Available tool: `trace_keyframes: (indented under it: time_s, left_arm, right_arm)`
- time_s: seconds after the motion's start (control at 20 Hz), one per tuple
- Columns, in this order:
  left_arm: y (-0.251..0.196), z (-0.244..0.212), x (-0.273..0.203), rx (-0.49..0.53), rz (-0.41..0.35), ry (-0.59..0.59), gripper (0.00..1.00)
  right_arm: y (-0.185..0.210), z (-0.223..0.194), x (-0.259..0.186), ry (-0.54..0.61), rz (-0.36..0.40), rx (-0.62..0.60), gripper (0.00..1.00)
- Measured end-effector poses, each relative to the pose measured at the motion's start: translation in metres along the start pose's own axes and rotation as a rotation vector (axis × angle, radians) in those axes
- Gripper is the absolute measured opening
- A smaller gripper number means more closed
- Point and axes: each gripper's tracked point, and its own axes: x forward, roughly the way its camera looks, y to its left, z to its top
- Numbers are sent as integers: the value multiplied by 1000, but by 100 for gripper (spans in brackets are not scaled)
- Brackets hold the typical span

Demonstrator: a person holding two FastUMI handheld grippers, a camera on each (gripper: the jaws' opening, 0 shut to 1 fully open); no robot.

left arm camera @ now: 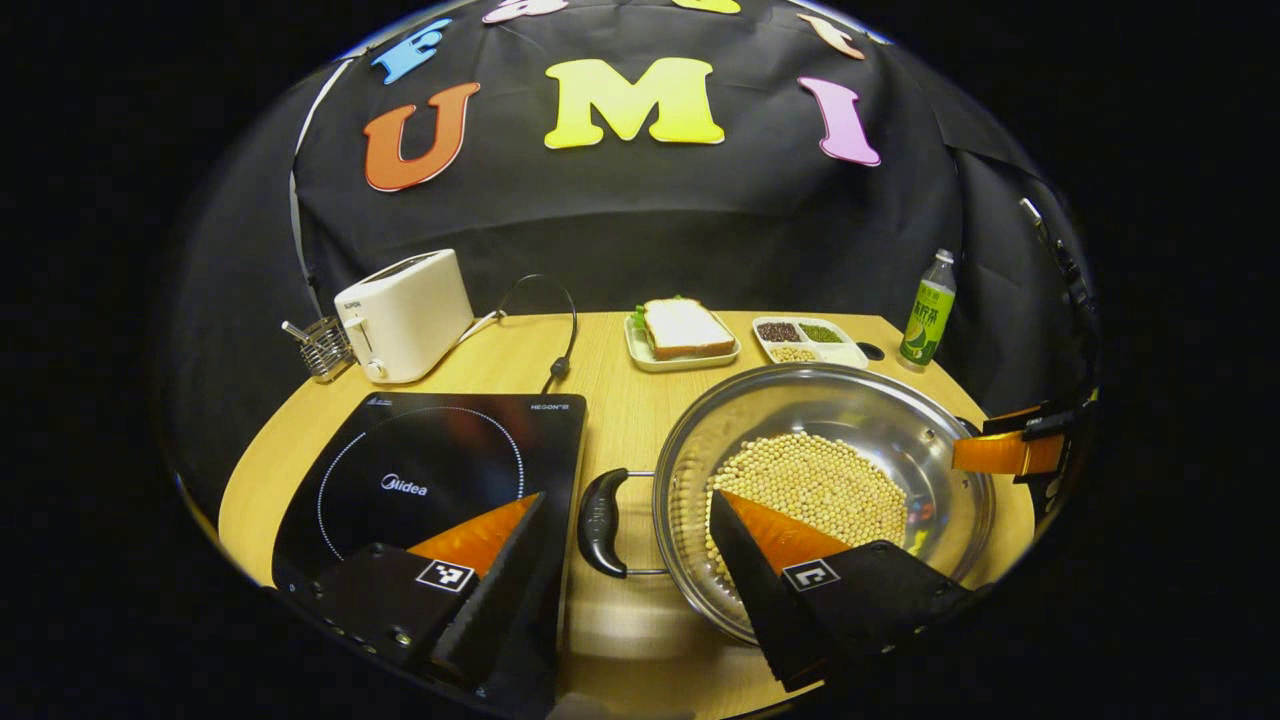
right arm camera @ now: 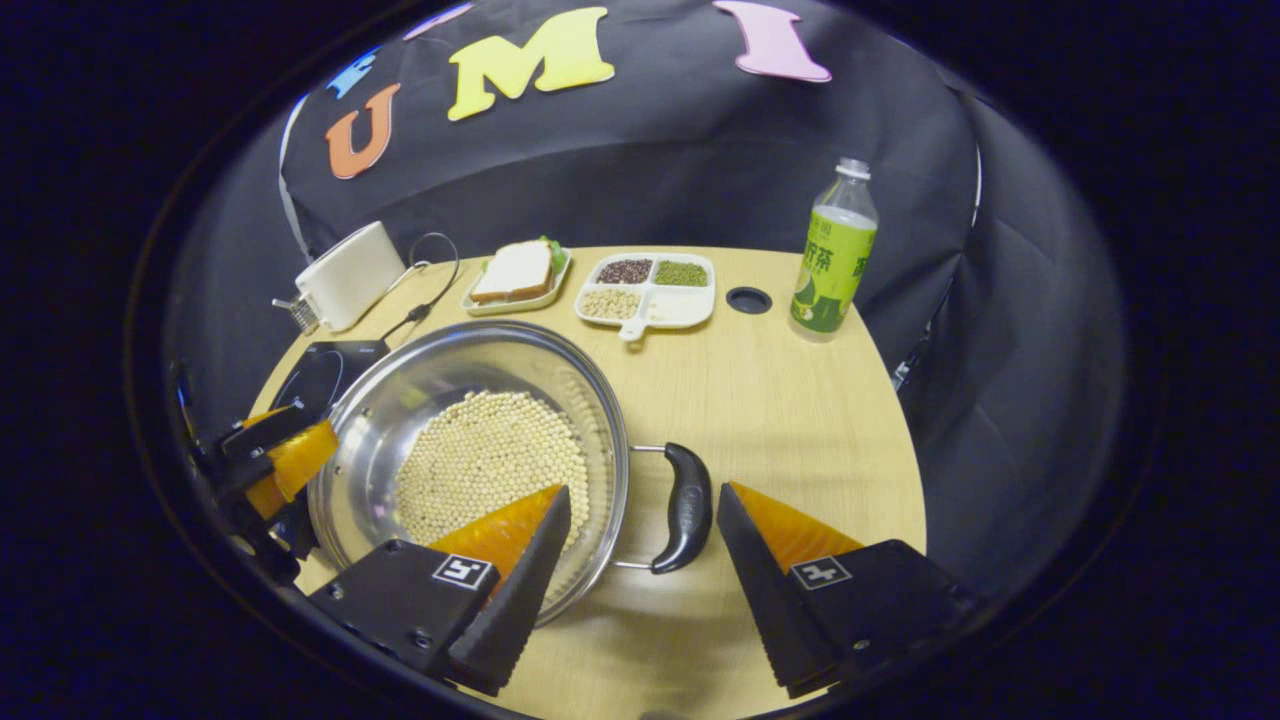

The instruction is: First push the handle of the pot to place it horizontally, then grasp the pot with both hands and set it on the induction cooktop.

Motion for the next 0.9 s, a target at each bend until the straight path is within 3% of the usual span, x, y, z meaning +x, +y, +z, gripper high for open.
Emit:
trace_keyframes:
  time_s: [0.25, 0.45, 0.55, 0.6, 0.65, 0.7, 0.75, 0.9]
  left_arm:
    - [-4, -9, 17, 1, -9, 44, 96]
    - [-4, -16, 23, 19, 20, 80, 92]
    - [2, -16, 27, 28, 43, 92, 86]
    - [2, -17, 28, 25, 44, 102, 77]
    - [3, -21, 30, 25, 51, 116, 75]
    - [2, -19, 27, 31, 51, 120, 80]
    - [3, -19, 29, 39, 52, 133, 70]
    - [5, -21, 30, 14, 60, 175, 69]
  right_arm:
    - [3, 1, 16, 26, 18, 0, 92]
    - [-2, -3, 22, 59, 7, -15, 81]
    - [-4, -4, 22, 73, 4, 9, 75]
    - [-5, -5, 23, 79, 10, 25, 71]
    - [-6, -5, 24, 78, 7, 38, 67]
    - [-6, -5, 24, 78, -5, 50, 64]
    - [-5, -6, 24, 82, -15, 48, 63]
    - [-5, -7, 23, 109, -8, 19, 60]
